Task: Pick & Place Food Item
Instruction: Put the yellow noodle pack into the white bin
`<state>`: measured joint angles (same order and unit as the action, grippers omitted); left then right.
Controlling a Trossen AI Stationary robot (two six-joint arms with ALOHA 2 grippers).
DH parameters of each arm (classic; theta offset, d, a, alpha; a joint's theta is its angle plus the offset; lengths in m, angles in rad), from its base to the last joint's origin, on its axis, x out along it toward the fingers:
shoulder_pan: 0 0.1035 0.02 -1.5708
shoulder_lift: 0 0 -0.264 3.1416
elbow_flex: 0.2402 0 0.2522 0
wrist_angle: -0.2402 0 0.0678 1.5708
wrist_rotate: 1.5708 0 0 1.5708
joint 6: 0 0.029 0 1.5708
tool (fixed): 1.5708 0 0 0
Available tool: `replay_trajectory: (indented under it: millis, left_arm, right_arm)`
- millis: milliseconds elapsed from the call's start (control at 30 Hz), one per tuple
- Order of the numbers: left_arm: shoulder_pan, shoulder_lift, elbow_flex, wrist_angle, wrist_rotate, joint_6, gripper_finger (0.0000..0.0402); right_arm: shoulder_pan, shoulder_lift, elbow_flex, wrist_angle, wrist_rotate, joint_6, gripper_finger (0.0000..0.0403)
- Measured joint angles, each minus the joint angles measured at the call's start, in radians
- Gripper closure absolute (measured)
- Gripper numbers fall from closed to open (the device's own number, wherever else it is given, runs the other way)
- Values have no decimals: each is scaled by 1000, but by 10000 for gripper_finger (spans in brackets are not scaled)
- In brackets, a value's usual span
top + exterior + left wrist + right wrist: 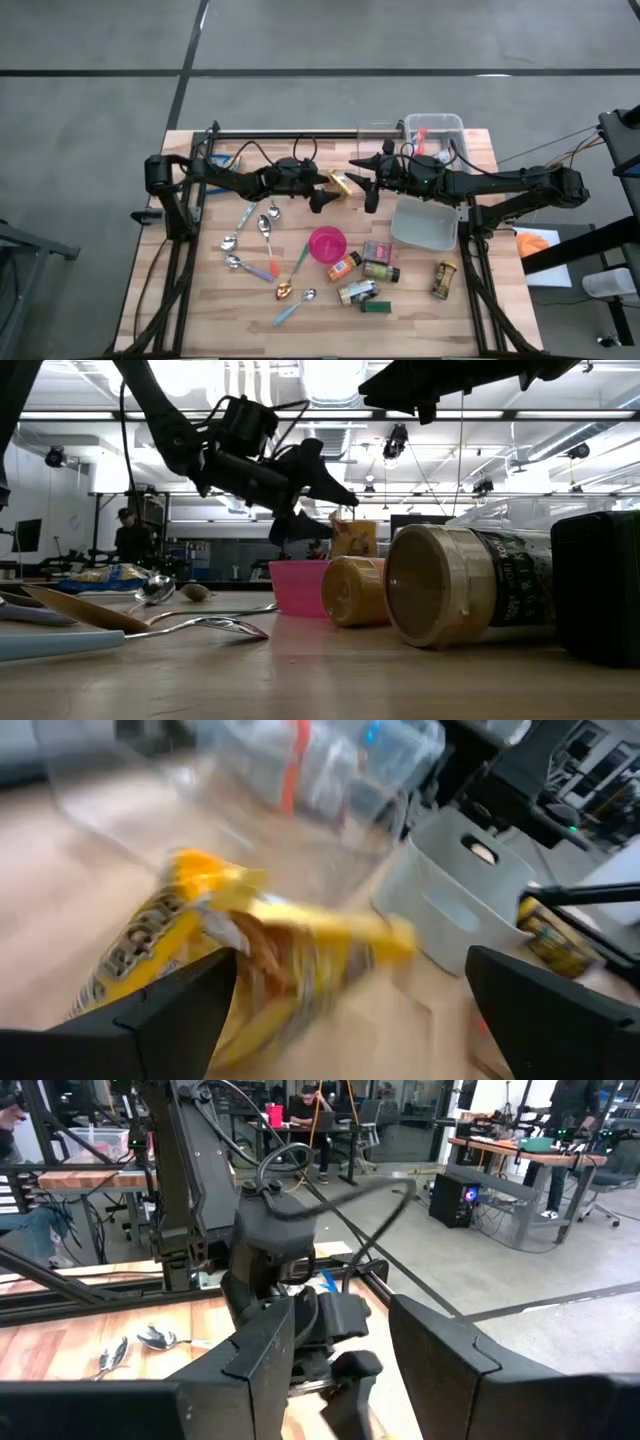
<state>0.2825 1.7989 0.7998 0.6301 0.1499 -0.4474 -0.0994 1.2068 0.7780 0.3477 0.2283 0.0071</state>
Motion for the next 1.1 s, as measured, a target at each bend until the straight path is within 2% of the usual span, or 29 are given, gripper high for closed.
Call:
replay_trajectory:
  millis: [133,333,433,600,767,967,1100]
  left_arm:
    - [0,-13,0,-101,57,-73,8]
    - [0,-59,-1,-240,67,-100,8]
    - [0,-97,-1,-249,67,-97,8]
    - [-3,-184,-2,-292,49,28,8]
    - [-17,-288,-26,-321,-15,199,8]
    - [-17,-453,-145,-162,-27,309,8]
    - [-17,-606,-233,-160,-27,405,8]
  right_arm:
    - [0,0,0,0,0,0,241]
    - [1,0,0,0,0,0,241]
    - [1,0,0,0,0,0,241]
    - [1,0,0,0,0,0,241]
    - [1,0,0,0,0,0,241]
    - [1,0,0,0,0,0,241]
    - [1,0,0,-1,0,0,241]
